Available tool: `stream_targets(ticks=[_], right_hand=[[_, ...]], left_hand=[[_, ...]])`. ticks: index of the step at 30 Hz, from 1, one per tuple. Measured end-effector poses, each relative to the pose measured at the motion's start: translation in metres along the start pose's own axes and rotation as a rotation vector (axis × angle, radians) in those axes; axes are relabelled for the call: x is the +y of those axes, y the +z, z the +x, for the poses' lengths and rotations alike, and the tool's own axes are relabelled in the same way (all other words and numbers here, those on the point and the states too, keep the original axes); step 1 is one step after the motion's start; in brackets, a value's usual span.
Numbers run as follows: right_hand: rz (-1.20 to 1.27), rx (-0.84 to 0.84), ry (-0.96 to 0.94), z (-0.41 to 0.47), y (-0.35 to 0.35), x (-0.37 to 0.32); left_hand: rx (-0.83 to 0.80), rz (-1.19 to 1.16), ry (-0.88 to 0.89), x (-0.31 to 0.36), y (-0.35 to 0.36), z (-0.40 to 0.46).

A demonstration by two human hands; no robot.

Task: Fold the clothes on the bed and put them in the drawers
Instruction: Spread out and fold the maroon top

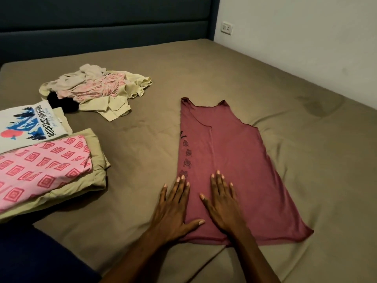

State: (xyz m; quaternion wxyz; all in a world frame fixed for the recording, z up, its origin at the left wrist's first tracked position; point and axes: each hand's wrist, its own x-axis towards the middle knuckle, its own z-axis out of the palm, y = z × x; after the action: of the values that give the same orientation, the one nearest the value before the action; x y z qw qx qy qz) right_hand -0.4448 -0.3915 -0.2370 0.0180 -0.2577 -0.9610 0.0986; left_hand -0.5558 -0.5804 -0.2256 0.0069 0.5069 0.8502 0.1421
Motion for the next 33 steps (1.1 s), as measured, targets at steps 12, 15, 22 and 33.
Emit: stream_targets(ticks=[12, 15, 22, 33], right_hand=[[0.247, 0.170, 0.084, -0.116, -0.019, 0.028], [0.220, 0.439, 0.239, -0.118, -0.036, 0.075], [0.205, 0.414, 0.605, -0.114, -0.058, 0.170], [1.202, 0.115, 0.303, -0.076, -0.126, 0.161]], left_hand=[[0.137, 0.014, -0.005, 0.030, 0.013, -0.030], [0.336, -0.058, 0.121, 0.065, 0.018, -0.028], [0.367, -0.282, 0.249, 0.178, 0.028, -0.010], [-0.135, -1.155, -0.511, 0.224, 0.033, 0.089]])
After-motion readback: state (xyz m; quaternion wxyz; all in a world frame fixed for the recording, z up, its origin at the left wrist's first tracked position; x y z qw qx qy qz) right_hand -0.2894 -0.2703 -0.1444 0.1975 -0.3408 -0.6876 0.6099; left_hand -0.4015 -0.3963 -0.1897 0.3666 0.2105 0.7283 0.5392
